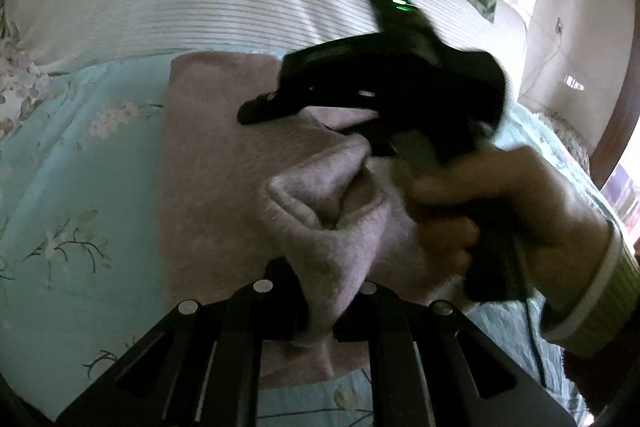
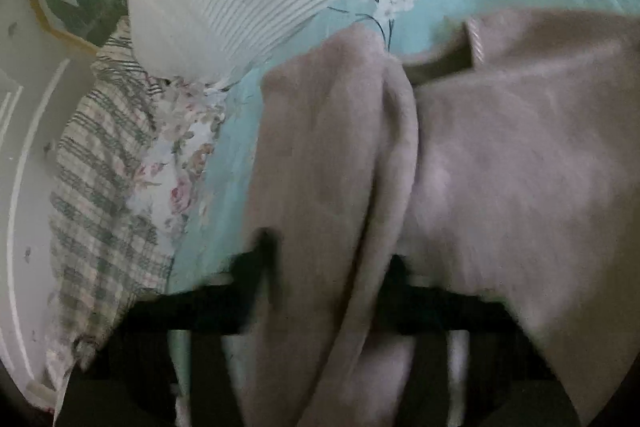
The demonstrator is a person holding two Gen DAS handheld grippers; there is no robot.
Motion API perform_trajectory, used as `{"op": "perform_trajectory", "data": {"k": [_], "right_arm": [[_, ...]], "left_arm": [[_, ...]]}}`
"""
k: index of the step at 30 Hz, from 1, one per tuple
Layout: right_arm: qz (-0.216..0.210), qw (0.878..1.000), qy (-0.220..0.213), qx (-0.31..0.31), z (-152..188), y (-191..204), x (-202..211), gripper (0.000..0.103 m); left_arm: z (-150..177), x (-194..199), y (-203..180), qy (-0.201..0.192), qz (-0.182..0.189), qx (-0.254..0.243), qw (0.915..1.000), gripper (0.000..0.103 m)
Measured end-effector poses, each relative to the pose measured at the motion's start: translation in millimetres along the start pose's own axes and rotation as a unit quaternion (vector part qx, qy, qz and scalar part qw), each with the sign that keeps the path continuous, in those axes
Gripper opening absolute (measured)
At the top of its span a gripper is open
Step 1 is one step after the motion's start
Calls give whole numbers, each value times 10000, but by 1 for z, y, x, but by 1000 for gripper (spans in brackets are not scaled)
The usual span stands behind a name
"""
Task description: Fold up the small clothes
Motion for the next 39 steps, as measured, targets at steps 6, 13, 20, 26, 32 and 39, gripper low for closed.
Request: {"op": "perform_trajectory", "data": {"k": [6,13,20,26,32,39], "right_arm": [[-95,9967,-649,470,-18,26,56,19],[493,9910,-1189,376,-19,-31,149,19],[874,9894,-1157,-43,-3,-93,162,19],[1423,9844,-1035,23,-1,-111,156,31],[1409,9790,-1469,-136,12,-112,184,58],[1258,9769,-1671,-432,36,-121,205,85]], "left_arm": [[-20,27,-36,-290,305,-254,9988,8],[-22,7,-111,-142,1187,-366,9922,9],[-1,-23,-149,250,1273,-668,9893,9],[0,-60,-145,742,1226,-630,9877,14],[1,-32,-121,723,1496,-385,9853,52],[-18,-9,-48,471,1350,505,9884,87]]}}
Point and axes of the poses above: each gripper's, at about its wrist camera, not at the fingertips, and x roughly against the way its jaws point, y to its left, z to its underside, the point moved 7 cm from there along -x, roughly the way its jaws point
